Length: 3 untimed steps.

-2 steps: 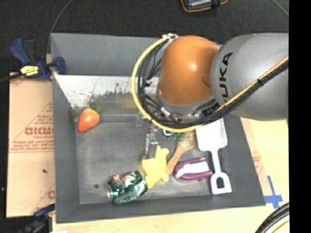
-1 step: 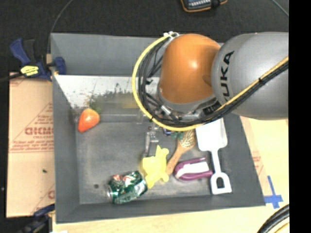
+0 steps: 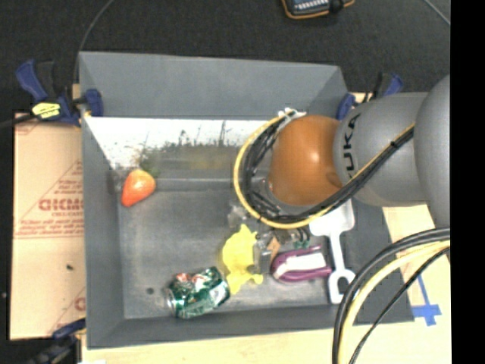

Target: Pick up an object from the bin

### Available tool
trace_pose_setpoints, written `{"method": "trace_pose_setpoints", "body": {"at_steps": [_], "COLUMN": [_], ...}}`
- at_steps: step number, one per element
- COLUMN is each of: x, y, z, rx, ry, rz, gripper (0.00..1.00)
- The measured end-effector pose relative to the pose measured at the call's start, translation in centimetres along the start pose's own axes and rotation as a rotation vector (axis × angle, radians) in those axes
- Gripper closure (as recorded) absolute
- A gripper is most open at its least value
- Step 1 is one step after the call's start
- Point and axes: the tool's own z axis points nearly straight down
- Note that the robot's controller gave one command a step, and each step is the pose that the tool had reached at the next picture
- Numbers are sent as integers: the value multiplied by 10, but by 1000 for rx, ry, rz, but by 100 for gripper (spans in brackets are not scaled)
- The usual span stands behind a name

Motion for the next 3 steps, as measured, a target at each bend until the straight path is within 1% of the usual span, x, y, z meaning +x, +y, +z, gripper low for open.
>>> {"method": "trace_pose_setpoints", "body": {"at_steps": [1,2,3], "x": [-25,-8,-23], "y": [-2,25,2], "z": [-69,-11,19], "rx": [2,-3,7], "ry": [-16,5,-17], "rz": [-289,-353,-712], "gripper": [0,0,0]}}
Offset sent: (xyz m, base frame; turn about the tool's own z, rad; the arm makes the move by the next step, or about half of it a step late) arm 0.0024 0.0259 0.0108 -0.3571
